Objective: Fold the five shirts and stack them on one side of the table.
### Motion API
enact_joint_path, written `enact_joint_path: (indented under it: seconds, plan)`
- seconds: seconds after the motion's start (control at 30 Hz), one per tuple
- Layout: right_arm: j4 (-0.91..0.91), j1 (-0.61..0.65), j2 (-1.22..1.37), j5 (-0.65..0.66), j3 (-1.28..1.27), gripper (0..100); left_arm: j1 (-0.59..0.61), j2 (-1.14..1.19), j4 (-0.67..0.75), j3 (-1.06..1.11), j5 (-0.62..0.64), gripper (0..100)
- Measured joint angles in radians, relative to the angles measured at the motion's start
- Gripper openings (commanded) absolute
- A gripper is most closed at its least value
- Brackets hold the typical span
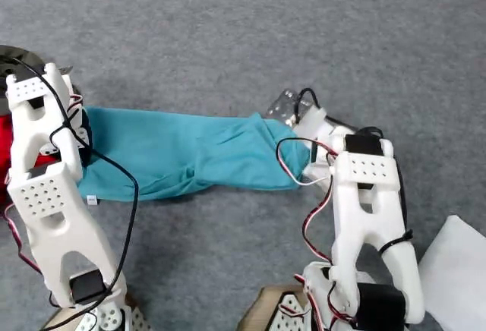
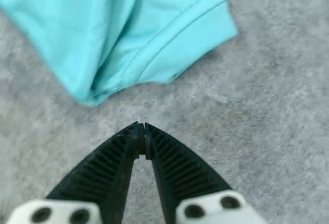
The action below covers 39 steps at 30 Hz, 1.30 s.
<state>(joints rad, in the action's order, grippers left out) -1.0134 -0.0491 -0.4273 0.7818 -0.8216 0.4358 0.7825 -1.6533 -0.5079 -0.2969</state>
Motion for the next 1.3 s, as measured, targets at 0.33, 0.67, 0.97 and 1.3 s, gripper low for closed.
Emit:
enact_joint_path:
  seconds: [0.33,0.67,0.97,1.3]
  plan:
    - [0.411,-0.06,0.0,-0.275,-0.203,0.9,-0.089,0.009,-0.091,-0.199,0.014,2]
    - [0.608,-0.296,0.0,-0.364,-0.328,0.9,-0.298,-0.13,-0.094,-0.172,0.017,2]
    - [0.615,-0.42,0.0,-0.364,-0.348,0.9,-0.595,-0.195,-0.094,-0.172,0.066,2]
    - [0.615,-0.422,0.0,-0.364,-0.348,0.9,-0.905,-0.195,-0.094,-0.258,0.126,2]
